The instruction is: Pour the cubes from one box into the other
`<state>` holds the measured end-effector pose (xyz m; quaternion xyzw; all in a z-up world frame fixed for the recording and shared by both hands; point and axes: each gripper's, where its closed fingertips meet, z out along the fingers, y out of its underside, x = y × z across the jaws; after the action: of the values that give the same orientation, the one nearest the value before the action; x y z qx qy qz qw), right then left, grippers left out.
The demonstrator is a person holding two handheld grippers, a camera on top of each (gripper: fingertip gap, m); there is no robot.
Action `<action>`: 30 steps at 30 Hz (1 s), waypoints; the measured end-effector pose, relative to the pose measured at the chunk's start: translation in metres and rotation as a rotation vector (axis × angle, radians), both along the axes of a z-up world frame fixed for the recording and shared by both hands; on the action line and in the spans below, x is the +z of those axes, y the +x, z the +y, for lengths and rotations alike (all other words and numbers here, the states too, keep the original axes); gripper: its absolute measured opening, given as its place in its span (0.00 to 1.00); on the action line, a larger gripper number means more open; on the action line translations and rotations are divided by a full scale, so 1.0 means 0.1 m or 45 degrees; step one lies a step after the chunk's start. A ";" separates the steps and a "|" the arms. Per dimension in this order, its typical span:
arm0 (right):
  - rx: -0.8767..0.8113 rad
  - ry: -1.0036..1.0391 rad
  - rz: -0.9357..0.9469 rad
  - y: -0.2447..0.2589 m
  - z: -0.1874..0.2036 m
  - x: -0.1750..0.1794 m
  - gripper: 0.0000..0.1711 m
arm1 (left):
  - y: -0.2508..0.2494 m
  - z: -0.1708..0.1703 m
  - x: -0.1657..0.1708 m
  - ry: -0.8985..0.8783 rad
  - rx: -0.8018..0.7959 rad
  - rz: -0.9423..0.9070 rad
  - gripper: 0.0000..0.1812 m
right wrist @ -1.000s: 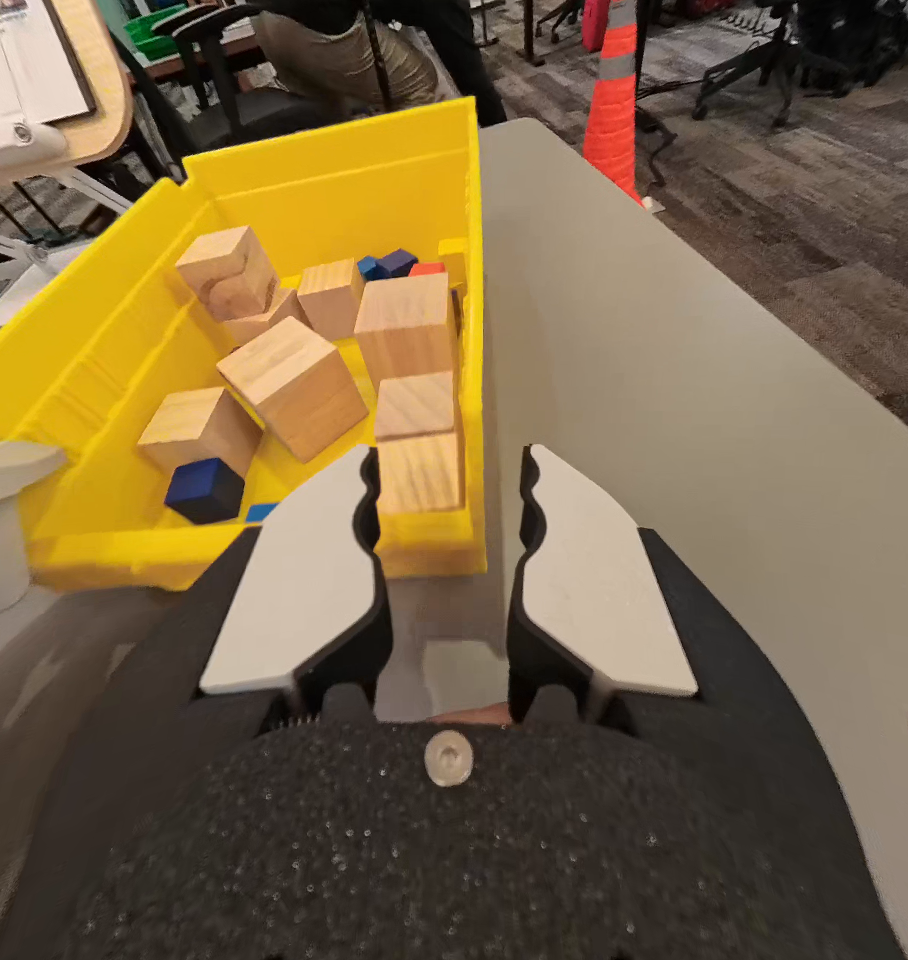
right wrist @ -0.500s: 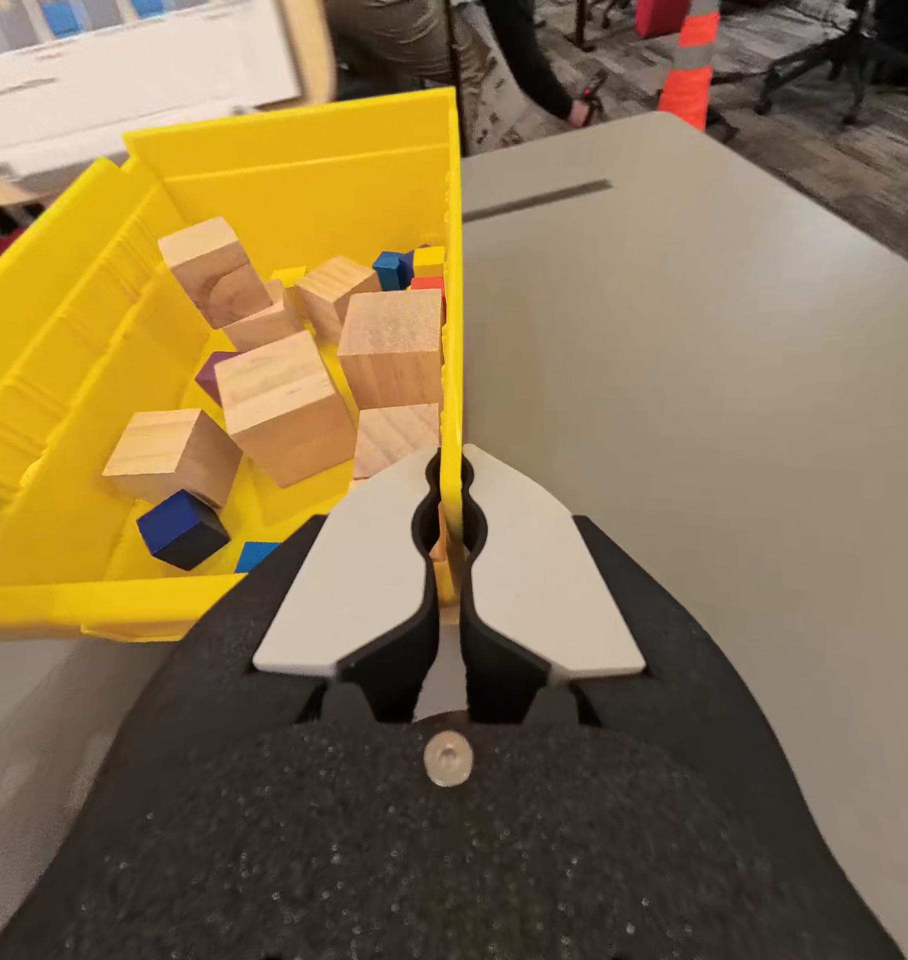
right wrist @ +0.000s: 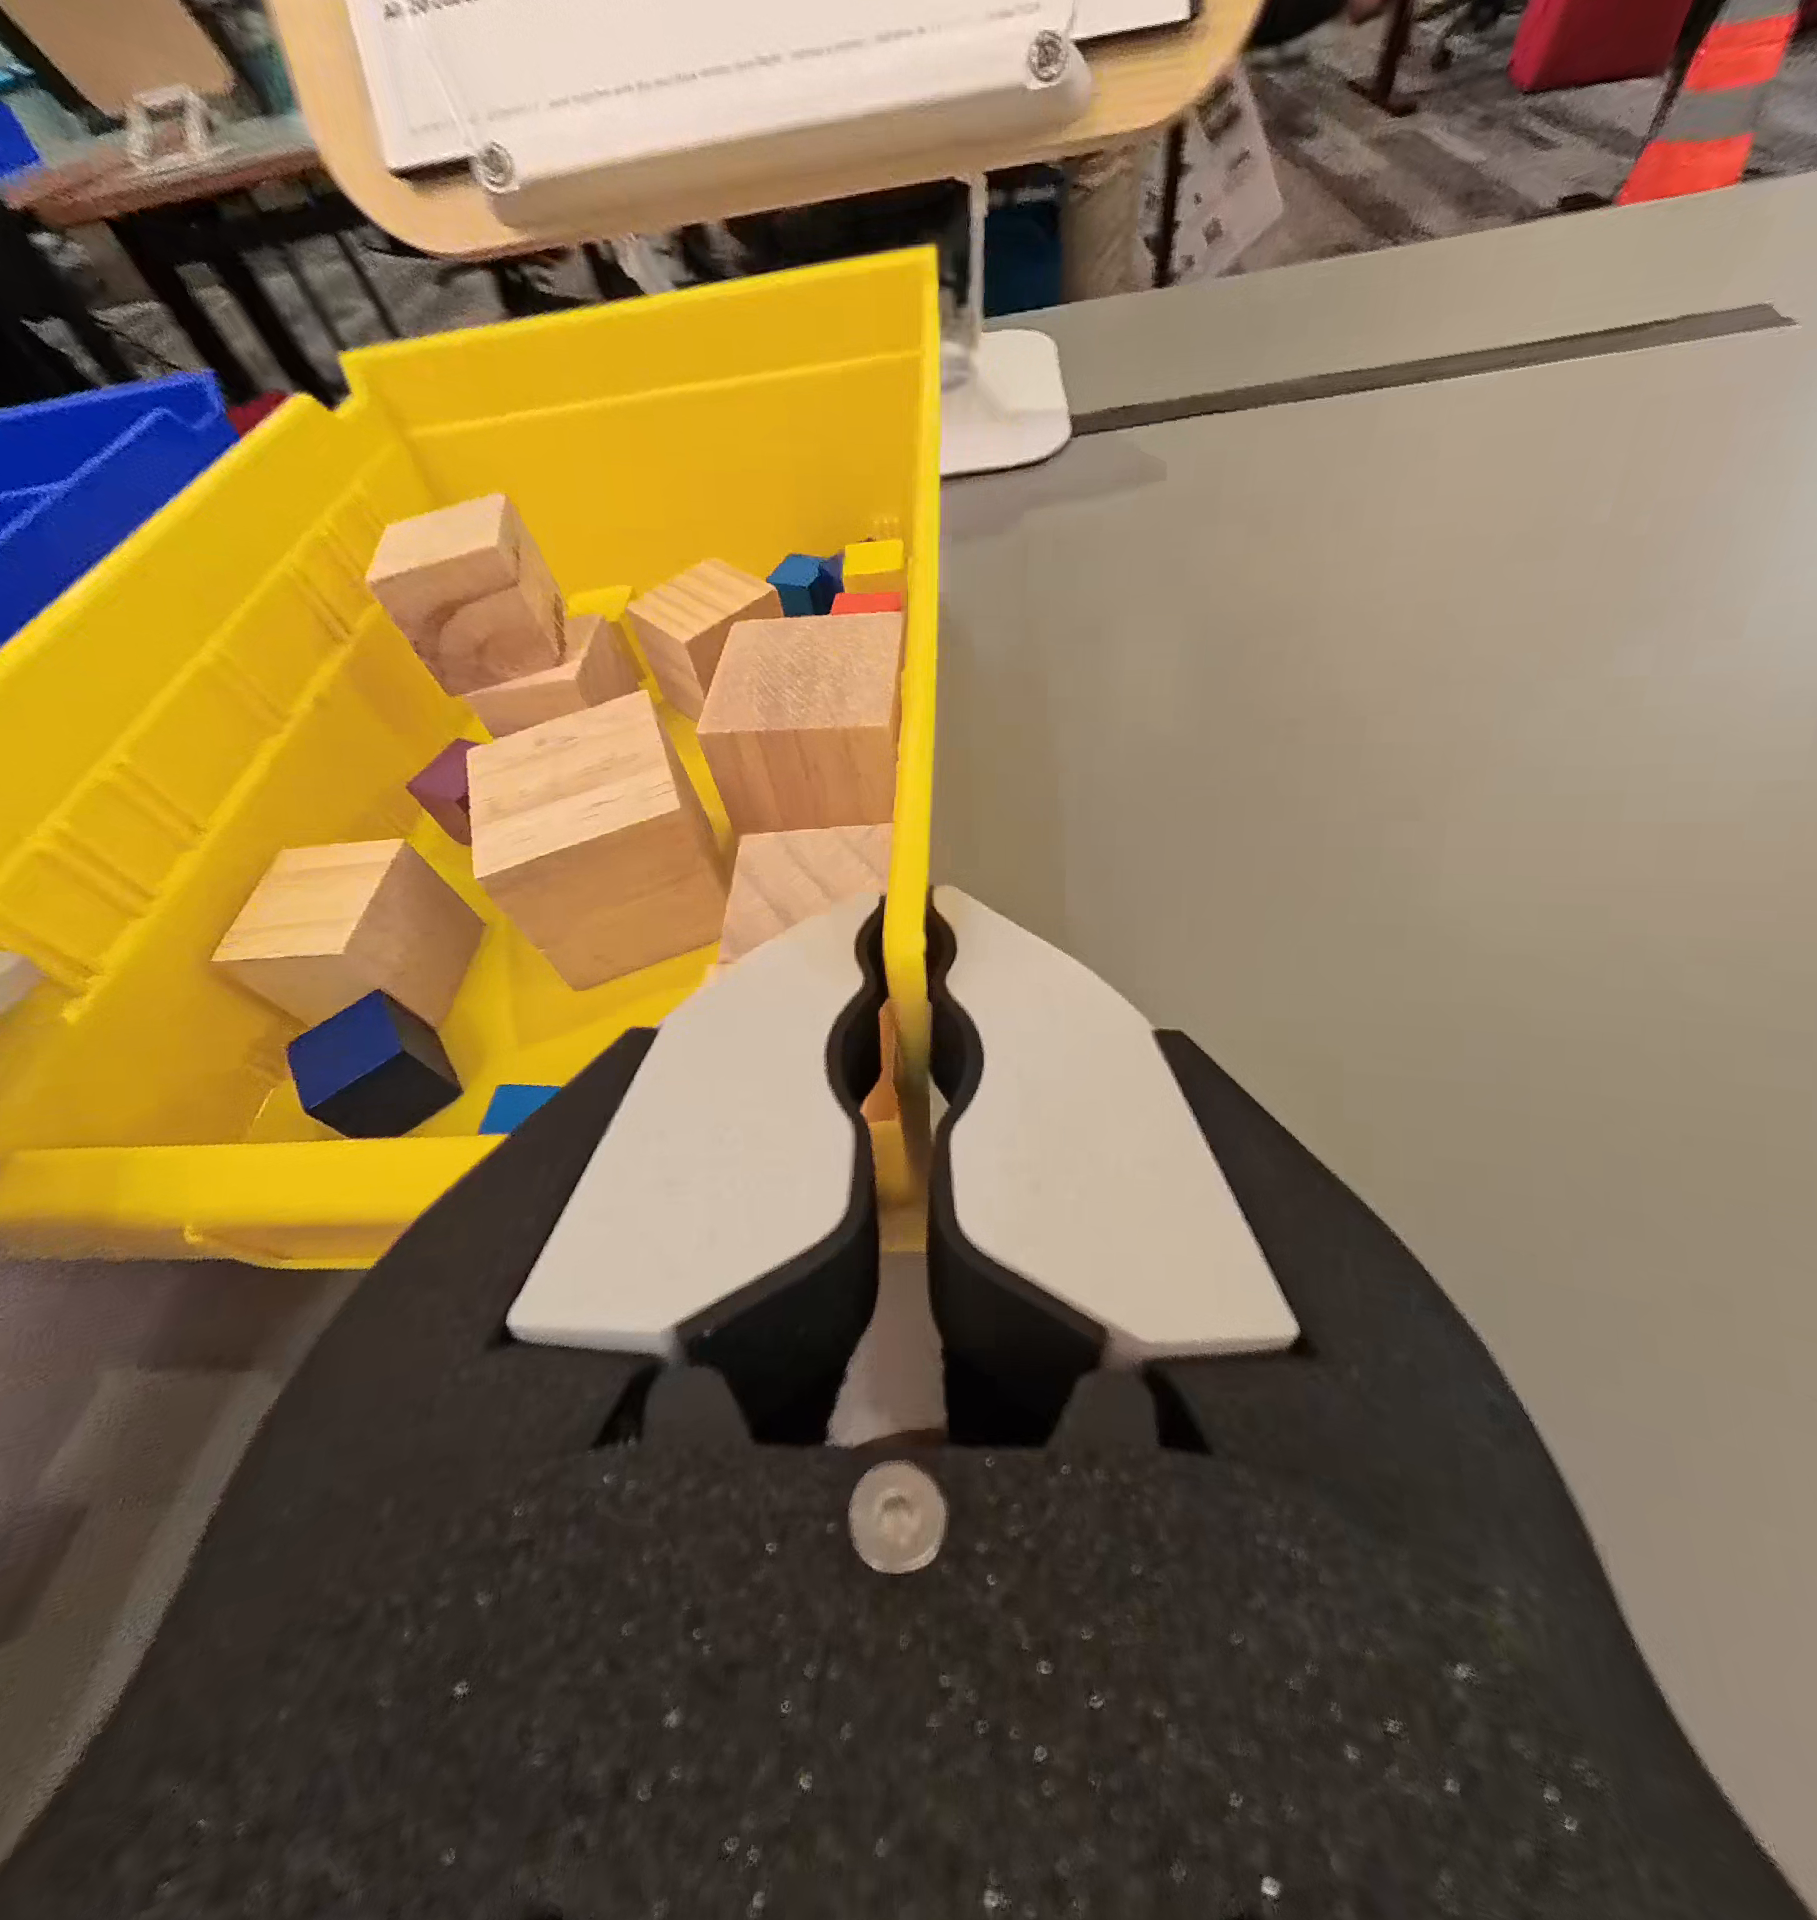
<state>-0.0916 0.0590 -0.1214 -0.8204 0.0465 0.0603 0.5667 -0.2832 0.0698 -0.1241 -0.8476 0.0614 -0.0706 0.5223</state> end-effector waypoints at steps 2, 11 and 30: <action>0.073 0.027 -0.014 0.01 0.00 0.00 0.03 | 0.02 -0.07 0.05 0.022 -0.011 -0.040 0.05; 0.434 0.247 0.066 -0.02 -0.45 0.61 0.23 | -0.60 -0.93 0.50 -0.009 -0.101 -0.257 0.22; 0.881 -0.095 -0.198 -2.39 -0.95 -0.19 0.33 | -2.61 -0.35 -0.02 -0.105 0.281 -0.023 0.01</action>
<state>-0.3304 -0.0361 -0.1406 -0.8099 -0.2750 0.1843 0.4842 -0.5440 0.0343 -0.1260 -0.8694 -0.0398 -0.0229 0.4920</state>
